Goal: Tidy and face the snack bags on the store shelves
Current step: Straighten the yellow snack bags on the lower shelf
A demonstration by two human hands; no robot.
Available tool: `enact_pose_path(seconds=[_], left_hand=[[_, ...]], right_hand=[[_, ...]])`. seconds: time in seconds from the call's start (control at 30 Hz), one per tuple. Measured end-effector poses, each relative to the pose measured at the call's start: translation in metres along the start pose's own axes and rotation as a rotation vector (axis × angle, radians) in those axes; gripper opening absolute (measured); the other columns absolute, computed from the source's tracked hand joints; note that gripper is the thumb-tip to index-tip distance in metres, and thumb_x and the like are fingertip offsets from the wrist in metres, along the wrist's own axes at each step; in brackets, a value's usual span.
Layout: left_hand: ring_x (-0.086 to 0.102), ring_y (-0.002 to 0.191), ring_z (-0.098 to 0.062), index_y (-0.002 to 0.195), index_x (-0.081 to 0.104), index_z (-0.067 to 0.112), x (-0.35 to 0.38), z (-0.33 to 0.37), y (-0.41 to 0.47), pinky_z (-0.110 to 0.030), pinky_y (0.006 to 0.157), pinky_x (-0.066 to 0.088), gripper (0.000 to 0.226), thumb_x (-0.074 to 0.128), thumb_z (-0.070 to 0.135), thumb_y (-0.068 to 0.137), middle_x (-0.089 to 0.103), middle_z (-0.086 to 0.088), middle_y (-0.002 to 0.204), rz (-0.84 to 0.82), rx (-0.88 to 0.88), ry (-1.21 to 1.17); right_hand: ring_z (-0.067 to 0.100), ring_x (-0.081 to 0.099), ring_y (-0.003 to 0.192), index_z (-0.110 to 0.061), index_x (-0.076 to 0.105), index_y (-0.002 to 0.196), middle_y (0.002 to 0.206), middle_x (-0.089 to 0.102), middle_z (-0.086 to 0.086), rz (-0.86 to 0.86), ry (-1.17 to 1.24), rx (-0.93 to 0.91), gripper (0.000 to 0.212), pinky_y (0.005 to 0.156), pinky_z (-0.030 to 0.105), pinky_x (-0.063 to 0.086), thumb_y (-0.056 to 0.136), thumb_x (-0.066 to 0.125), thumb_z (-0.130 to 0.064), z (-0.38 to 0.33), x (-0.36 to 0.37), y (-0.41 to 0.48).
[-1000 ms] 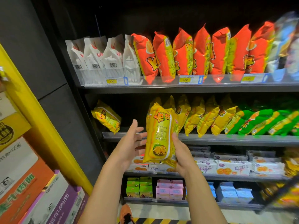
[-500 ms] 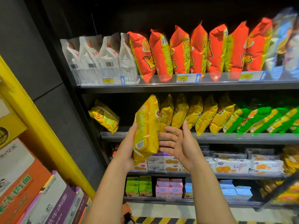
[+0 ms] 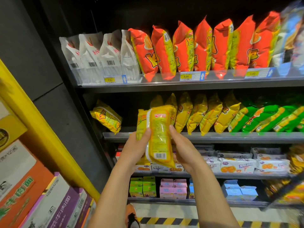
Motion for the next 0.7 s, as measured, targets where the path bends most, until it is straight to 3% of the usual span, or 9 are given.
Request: enact_pose_path(seconds=[0.07, 0.13, 0.2, 0.3, 0.4, 0.47, 0.6, 0.7], left_hand=[[0.072, 0.108, -0.008, 0.121, 0.058, 0.043, 0.002, 0.005, -0.003, -0.04, 0.098, 0.058, 0.03, 0.064, 0.059, 0.096, 0.073, 0.013, 0.121, 0.015, 0.084, 0.156], [0.072, 0.108, -0.007, 0.129, 0.058, 0.042, 0.003, 0.008, -0.007, -0.039, 0.098, 0.059, 0.036, 0.065, 0.057, 0.097, 0.073, 0.016, 0.12, -0.023, 0.091, 0.16], [0.074, 0.109, -0.01, 0.134, 0.062, 0.038, 0.0, 0.012, -0.008, -0.041, 0.099, 0.059, 0.047, 0.062, 0.066, 0.096, 0.075, 0.014, 0.118, -0.077, 0.049, 0.077], [0.077, 0.097, -0.014, 0.118, 0.069, 0.033, -0.007, 0.02, -0.011, -0.037, 0.088, 0.059, 0.043, 0.047, 0.066, 0.103, 0.079, 0.01, 0.103, -0.087, 0.0, -0.079], [0.077, 0.101, -0.015, 0.125, 0.064, 0.028, -0.01, 0.024, -0.013, -0.034, 0.079, 0.059, 0.043, 0.04, 0.058, 0.107, 0.076, 0.004, 0.119, -0.073, -0.029, -0.211], [0.075, 0.106, -0.017, 0.131, 0.061, 0.026, -0.009, 0.024, -0.013, -0.034, 0.079, 0.058, 0.047, 0.041, 0.06, 0.105, 0.074, 0.004, 0.124, -0.063, -0.032, -0.204], [0.074, 0.105, -0.011, 0.122, 0.066, 0.034, -0.009, 0.023, -0.013, -0.032, 0.083, 0.054, 0.044, 0.047, 0.067, 0.1, 0.077, 0.01, 0.115, -0.107, -0.005, -0.089], [0.073, 0.11, -0.009, 0.14, 0.059, 0.029, -0.011, 0.019, -0.011, -0.034, 0.089, 0.06, 0.051, 0.068, 0.053, 0.096, 0.074, 0.01, 0.123, -0.112, 0.059, -0.001]], right_hand=[[0.017, 0.074, 0.113, -0.031, 0.067, 0.129, 0.12, 0.078, -0.003, -0.008, 0.022, 0.007, 0.038, 0.102, 0.045, 0.055, 0.103, 0.05, -0.053, 0.003, 0.004, -0.003], [0.023, 0.073, 0.114, -0.025, 0.066, 0.133, 0.122, 0.077, 0.003, 0.047, 0.064, 0.001, 0.042, 0.107, 0.051, 0.053, 0.101, 0.057, -0.05, 0.009, 0.002, 0.0], [0.028, 0.074, 0.112, -0.019, 0.066, 0.134, 0.12, 0.077, 0.008, 0.111, 0.146, 0.025, 0.048, 0.106, 0.056, 0.053, 0.099, 0.06, -0.051, 0.013, -0.003, 0.0], [0.037, 0.073, 0.114, -0.016, 0.067, 0.133, 0.123, 0.075, 0.017, 0.121, 0.365, 0.146, 0.052, 0.104, 0.058, 0.053, 0.099, 0.058, -0.055, 0.019, -0.01, -0.002], [0.039, 0.069, 0.12, -0.018, 0.063, 0.141, 0.131, 0.07, 0.021, 0.064, 0.483, 0.207, 0.062, 0.102, 0.054, 0.053, 0.097, 0.057, -0.061, 0.024, -0.011, -0.001], [0.039, 0.069, 0.121, -0.019, 0.062, 0.142, 0.131, 0.07, 0.021, 0.053, 0.492, 0.207, 0.063, 0.102, 0.053, 0.053, 0.096, 0.056, -0.062, 0.025, -0.01, 0.0], [0.038, 0.07, 0.118, -0.018, 0.064, 0.138, 0.128, 0.073, 0.018, 0.051, 0.414, 0.147, 0.055, 0.108, 0.059, 0.05, 0.099, 0.057, -0.056, 0.022, -0.009, 0.0], [0.033, 0.071, 0.118, -0.015, 0.06, 0.14, 0.128, 0.073, 0.014, 0.038, 0.3, 0.024, 0.045, 0.101, 0.054, 0.057, 0.103, 0.058, -0.04, 0.018, -0.007, -0.002]])
Point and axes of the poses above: each hand's wrist, its own y-axis towards the middle knuckle, its own x-axis out of the palm, z = x × y, the point moved 3 cm from there along y, towards the middle knuckle
